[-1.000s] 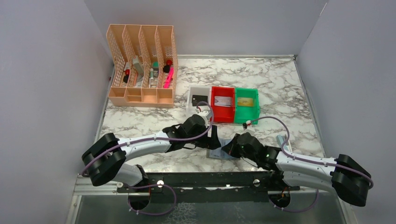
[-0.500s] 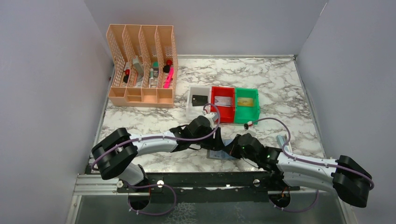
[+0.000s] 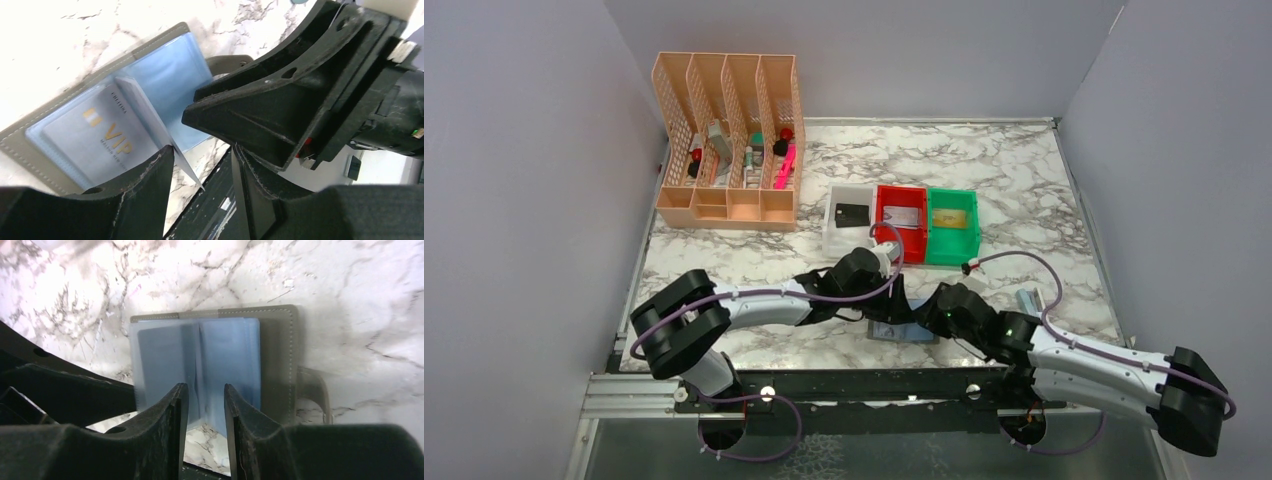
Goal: Take the credit cards out of the card holder
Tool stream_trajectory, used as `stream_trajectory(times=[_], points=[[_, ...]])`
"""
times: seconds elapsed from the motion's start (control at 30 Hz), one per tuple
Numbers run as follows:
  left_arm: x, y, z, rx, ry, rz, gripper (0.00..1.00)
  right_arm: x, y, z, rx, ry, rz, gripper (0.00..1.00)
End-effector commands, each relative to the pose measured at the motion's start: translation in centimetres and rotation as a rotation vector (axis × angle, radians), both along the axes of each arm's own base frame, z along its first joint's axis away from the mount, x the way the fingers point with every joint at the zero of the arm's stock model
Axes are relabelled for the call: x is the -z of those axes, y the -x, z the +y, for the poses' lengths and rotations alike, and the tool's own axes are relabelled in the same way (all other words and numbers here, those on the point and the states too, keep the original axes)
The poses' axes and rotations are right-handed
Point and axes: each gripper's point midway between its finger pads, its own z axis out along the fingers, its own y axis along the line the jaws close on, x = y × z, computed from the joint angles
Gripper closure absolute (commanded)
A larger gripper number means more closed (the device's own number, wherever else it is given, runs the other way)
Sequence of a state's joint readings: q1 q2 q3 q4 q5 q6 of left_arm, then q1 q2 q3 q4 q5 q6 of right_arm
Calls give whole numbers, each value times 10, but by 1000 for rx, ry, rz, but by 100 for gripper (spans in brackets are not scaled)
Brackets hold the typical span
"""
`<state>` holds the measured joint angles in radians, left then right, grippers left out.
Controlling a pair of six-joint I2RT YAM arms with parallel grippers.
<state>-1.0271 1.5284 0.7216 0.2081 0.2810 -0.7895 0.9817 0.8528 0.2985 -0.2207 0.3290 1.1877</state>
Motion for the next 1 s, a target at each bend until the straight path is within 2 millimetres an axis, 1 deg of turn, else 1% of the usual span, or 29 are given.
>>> stream_trajectory(times=[0.0, 0.13, 0.17, 0.23, 0.33, 0.4, 0.47, 0.53, 0.63, 0.83, 0.97], points=[[-21, 3, -22, 59, 77, -22, 51, -14, -8, -33, 123, 96, -28, 62], [-20, 7, -30, 84, 78, -21, 51, -29, -12, -53, 212, 118, -56, 62], [-20, 8, -32, 91, 79, -22, 51, -30, -11, -60, 234, 134, -57, 62], [-17, 10, -36, 102, 72, -18, 51, -35, -12, -68, 267, 141, -66, 62], [-8, 14, -41, 129, 55, 1, 50, -41, -12, -72, 284, 142, -79, 62], [-3, 16, -43, 135, 42, 8, 50, -44, -12, -72, 282, 137, -84, 62], [0, 16, -42, 130, 27, 9, 50, -47, -13, -70, 276, 124, -89, 62], [-2, 9, -38, 85, 0, -22, 50, -49, -14, -67, 263, 117, -96, 62], [-8, -3, -24, 24, -45, -83, 49, -51, -14, -60, 224, 108, -105, 62], [-3, -18, 6, -64, -198, -147, 45, -55, -15, -38, 125, 76, -117, 64], [-1, -19, 15, -93, -216, -152, 41, -56, -13, -17, 24, 55, -117, 66]])
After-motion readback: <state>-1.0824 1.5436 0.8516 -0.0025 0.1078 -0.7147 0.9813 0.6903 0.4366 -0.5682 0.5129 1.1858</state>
